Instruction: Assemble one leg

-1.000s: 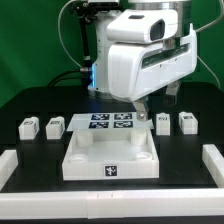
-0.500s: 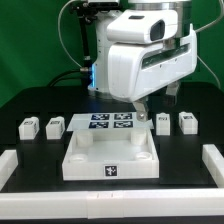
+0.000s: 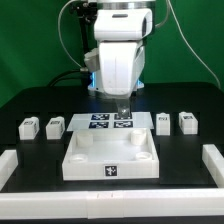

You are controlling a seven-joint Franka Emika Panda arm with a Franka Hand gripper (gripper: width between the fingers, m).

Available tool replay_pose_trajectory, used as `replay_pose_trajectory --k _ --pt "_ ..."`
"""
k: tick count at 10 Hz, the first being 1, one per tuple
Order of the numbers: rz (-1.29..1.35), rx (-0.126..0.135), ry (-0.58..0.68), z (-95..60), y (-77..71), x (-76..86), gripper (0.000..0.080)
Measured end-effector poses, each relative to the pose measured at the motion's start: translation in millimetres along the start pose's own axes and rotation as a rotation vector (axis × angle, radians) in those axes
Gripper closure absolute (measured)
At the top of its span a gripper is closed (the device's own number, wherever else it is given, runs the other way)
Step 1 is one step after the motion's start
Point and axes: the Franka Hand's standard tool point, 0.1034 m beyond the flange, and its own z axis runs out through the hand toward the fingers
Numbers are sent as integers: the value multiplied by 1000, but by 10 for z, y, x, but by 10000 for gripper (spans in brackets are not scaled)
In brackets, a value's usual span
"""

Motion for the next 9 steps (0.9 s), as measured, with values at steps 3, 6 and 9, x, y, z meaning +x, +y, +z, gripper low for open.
replay_pose_trajectory --k 3,6,9 --pt "-88 -20 -1 63 -111 -79 150" --pt "-164 -6 2 249 -438 -360 150" --pt "-152 -4 0 235 -419 -352 150"
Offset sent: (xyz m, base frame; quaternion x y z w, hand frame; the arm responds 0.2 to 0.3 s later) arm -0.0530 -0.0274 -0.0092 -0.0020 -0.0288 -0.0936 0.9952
